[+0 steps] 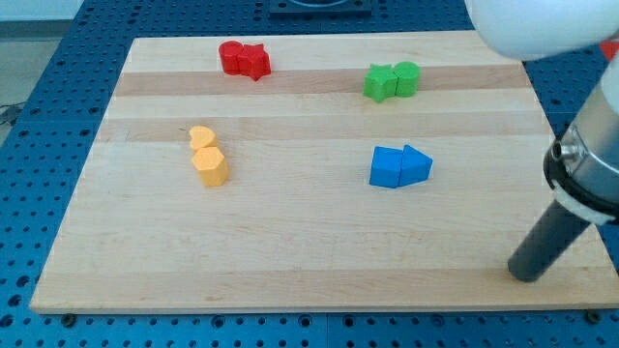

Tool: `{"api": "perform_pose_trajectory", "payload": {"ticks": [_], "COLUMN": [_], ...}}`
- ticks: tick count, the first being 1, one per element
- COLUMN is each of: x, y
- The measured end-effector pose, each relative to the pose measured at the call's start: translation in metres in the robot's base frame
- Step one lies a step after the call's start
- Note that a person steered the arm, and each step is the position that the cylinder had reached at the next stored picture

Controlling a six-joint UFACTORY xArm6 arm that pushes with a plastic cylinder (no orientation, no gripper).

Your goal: Move the yellow heart to the bottom left

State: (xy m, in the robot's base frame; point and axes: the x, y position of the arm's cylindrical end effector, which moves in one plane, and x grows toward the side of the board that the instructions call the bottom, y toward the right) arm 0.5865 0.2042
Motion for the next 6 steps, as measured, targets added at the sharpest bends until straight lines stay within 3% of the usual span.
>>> {"api": "perform_pose_trajectory", "payload": {"ticks": [3, 6], "x": [-0.066, -0.064], "y": [0.0, -0.01]}}
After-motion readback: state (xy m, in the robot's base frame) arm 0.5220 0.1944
